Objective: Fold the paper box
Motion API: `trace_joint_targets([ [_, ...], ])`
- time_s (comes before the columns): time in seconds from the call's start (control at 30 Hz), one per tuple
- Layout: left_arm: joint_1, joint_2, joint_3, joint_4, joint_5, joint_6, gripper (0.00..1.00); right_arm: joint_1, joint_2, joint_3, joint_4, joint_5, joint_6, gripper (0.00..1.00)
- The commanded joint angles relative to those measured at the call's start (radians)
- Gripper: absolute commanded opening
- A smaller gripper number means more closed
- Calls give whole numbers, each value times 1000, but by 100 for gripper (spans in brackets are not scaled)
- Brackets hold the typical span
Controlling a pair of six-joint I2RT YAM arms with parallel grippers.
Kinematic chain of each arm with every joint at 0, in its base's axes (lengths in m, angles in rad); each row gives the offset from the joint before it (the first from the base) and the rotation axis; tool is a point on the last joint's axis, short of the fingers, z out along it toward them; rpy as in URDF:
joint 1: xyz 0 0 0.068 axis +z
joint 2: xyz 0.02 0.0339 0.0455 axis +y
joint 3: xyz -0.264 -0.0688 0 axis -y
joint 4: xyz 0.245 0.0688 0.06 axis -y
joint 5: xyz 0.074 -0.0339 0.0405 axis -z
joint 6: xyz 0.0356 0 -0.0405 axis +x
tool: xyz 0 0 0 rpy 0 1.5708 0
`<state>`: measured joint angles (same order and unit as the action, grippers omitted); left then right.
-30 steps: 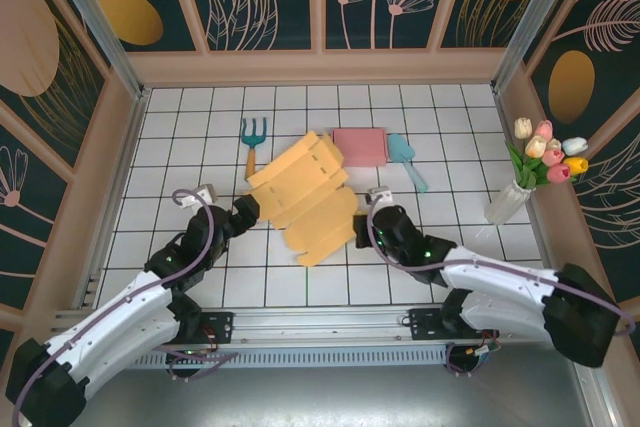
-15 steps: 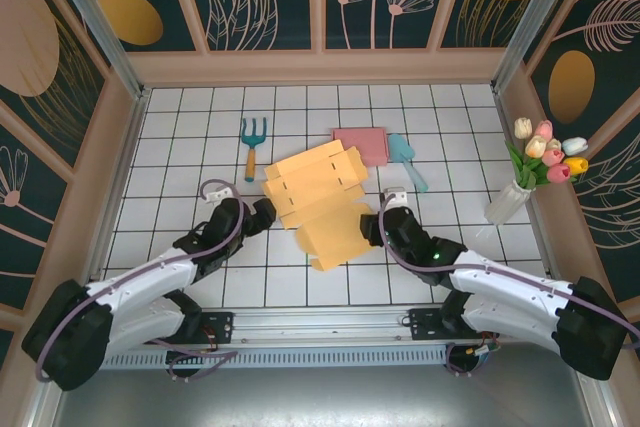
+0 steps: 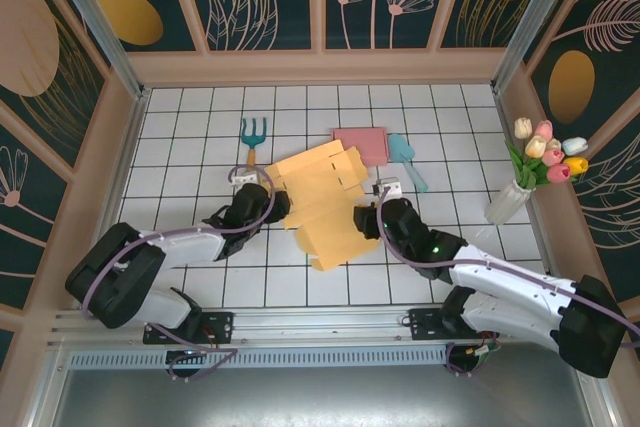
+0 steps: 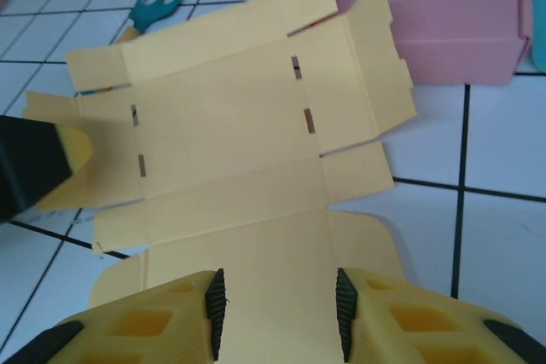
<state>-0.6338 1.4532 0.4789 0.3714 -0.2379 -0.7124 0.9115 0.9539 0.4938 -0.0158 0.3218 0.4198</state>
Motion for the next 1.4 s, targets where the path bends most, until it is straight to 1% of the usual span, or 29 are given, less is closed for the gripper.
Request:
trace_joint_targets([
  [0.0, 0, 18, 21, 98, -14, 76, 23, 4, 9, 72, 23, -44, -48, 43],
  [0.03, 0, 7, 14, 125, 12, 101, 13, 4, 13, 91, 26, -49, -61, 43],
  [0.07, 0, -9, 4, 157, 41, 122, 6, 4, 16, 109, 27, -49, -78, 43],
  [0.1, -1, -36, -13, 200, 79, 144, 1, 3, 22, 135, 28, -41, -100, 43],
  [0.13, 0, -66, -32, 245, 119, 169, 0, 2, 26, 163, 33, -37, -134, 43],
  [0.17, -1, -97, -48, 276, 144, 190, 0, 0, 31, 182, 52, -51, -204, 44],
  [0.23, 0, -172, -88, 340, 182, 228, 0, -4, 44, 223, 104, -84, -379, 56],
  [0.27, 0, -209, -104, 360, 202, 247, 0, -8, 53, 241, 121, -119, -471, 59],
  [0.3, -1, -250, -122, 385, 232, 272, 0, -12, 66, 273, 120, -184, -596, 60],
  [0.37, 0, -329, -155, 416, 269, 317, 0, -20, 97, 354, 74, -281, -816, 64],
  [0.43, 0, -404, -181, 420, 306, 368, 0, -39, 148, 469, -70, -410, -1098, 66],
  [0.47, -1, -434, -191, 417, 320, 387, 0, -46, 173, 526, -139, -441, -1199, 66],
  [0.53, 0, -494, -223, 428, 362, 425, 0, -70, 251, 675, -327, -505, -1358, 66],
  [0.6, -2, -544, -268, 470, 385, 437, 0, -88, 306, 780, -479, -553, -1475, 66],
  [0.63, -1, -564, -293, 499, 394, 444, 0, -93, 328, 818, -539, -556, -1527, 66],
  [0.73, -2, -592, -338, 561, 381, 461, 0, -117, 368, 890, -631, -537, -1605, 66],
  [0.87, -1, -569, -335, 558, 365, 489, 0, -168, 394, 925, -684, -531, -1662, 65],
  [0.93, -2, -552, -332, 548, 356, 498, 0, -186, 416, 933, -706, -521, -1682, 62],
  [1.03, -2, -528, -335, 564, 351, 502, 0, -194, 469, 966, -756, -498, -1688, 59],
  [1.13, -2, -516, -334, 572, 351, 505, 0, -195, 538, 1013, -819, -474, -1683, 53],
  [1.27, -1, -507, -335, 577, 335, 508, 0, -200, 607, 1077, -884, -438, -1669, 51],
  [1.37, -2, -495, -329, 573, 319, 507, 0, -211, 640, 1133, -938, -444, -1664, 49],
])
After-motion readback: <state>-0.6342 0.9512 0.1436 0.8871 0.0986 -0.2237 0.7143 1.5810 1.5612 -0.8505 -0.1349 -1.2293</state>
